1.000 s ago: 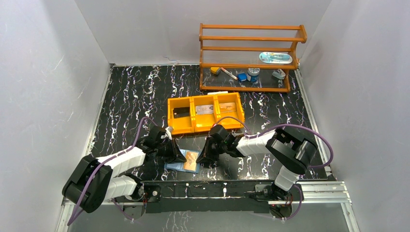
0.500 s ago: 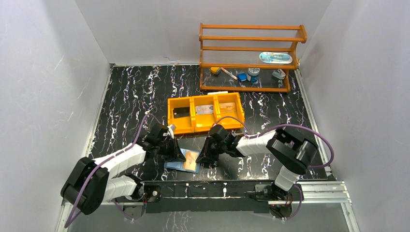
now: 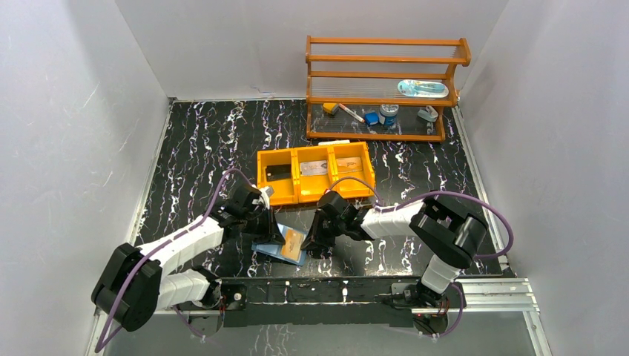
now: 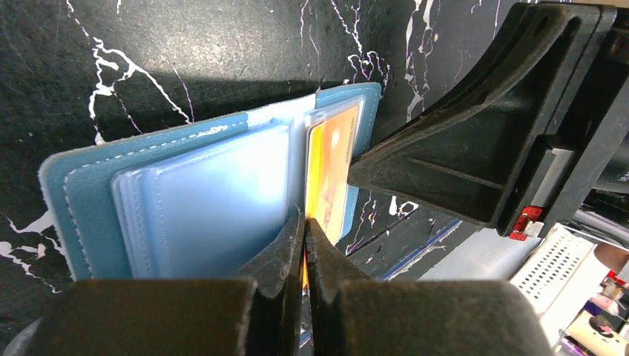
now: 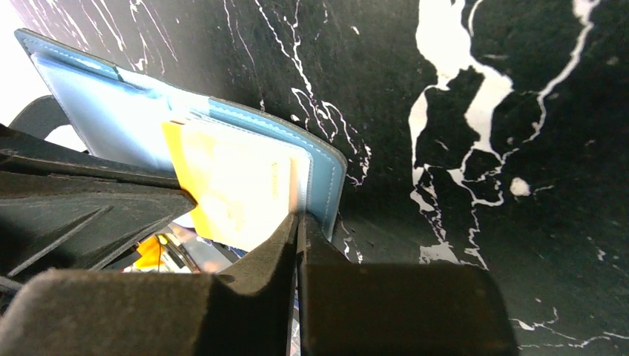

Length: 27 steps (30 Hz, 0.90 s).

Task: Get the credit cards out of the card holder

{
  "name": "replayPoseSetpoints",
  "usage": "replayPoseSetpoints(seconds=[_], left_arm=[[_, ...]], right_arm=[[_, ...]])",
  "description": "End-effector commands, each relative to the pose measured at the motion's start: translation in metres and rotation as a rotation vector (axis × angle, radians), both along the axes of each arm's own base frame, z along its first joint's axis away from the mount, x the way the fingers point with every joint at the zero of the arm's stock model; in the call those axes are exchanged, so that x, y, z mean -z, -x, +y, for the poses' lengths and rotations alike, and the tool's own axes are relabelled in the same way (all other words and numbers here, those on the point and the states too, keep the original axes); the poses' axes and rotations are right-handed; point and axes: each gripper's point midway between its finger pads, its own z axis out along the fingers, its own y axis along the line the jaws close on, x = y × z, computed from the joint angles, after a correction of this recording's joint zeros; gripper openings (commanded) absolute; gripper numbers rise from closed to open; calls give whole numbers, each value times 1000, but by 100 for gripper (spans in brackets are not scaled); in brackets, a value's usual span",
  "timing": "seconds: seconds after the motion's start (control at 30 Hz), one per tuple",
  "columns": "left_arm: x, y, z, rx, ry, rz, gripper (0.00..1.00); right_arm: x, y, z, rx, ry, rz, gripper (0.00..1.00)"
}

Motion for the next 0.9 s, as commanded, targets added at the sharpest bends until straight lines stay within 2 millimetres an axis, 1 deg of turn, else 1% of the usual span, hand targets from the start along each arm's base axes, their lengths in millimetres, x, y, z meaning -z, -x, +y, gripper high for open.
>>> replayPoseSetpoints(seconds=[0.0,0.27,0.5,0.73,0.87], left_arm=[[-20,-8,-5,26,11,-56,0],[-16,-9,4,7,-42,-70,0],[-18,-10,15,-14,-89,-89,0],[-17,-10,21,-49,-115,-93,0],[-15,-9,23,-58,-123,-83,0]], right_arm=[[62,12,-50,7,283,25,10],[66,13,-54,9,296,35,9],[67,13,-54,9,296,41,9],[62,9,-56,21,289,26,9],[58,5,-52,16,277,13,9]])
